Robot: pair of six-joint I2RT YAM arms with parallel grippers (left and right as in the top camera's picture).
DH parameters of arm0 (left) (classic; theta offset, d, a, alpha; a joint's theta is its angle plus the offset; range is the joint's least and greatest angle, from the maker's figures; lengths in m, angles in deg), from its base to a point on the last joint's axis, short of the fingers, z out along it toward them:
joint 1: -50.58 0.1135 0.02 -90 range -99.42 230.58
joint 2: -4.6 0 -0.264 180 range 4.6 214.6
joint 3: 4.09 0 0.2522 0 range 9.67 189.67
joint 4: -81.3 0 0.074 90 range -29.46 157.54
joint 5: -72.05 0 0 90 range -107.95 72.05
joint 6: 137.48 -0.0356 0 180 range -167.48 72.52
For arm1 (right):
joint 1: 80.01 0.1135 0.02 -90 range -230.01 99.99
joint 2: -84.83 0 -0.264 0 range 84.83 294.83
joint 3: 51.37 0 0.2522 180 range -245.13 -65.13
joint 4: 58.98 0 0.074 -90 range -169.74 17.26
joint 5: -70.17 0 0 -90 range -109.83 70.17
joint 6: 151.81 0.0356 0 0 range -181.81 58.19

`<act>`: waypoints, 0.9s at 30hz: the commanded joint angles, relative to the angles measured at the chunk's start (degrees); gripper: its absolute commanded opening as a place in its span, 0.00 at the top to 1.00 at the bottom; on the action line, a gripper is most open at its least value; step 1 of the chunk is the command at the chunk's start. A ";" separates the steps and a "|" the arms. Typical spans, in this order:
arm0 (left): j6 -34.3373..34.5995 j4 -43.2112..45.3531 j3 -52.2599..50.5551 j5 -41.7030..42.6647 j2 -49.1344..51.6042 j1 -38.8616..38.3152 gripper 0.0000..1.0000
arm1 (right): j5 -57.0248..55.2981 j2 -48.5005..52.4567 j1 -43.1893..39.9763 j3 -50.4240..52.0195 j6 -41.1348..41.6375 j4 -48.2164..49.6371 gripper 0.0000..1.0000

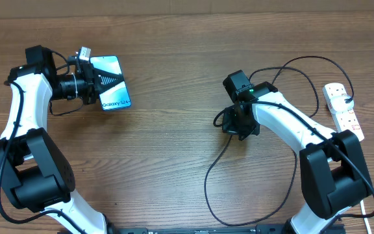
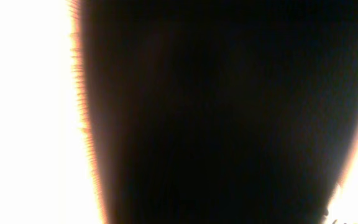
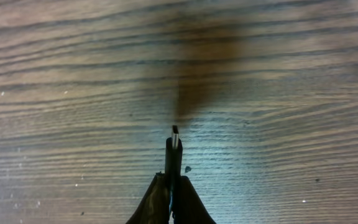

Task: Plug charger to phone and switch on socket
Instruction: 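Open the right gripper and pull it back from the phone, then bring the right gripper back to the phone's bottom edge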

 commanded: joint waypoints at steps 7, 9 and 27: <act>0.76 -0.11 0.52 1.62 -1.49 -1.14 0.96 | -2.08 2.38 0.26 6.25 2.40 4.20 0.91; 0.76 -0.13 0.52 1.62 -1.49 -1.36 0.96 | -1.97 2.38 0.24 7.39 3.19 5.11 0.88; 0.76 -1.05 0.52 1.66 -1.49 -1.40 0.96 | -0.15 2.38 -1.18 8.61 9.77 2.67 0.83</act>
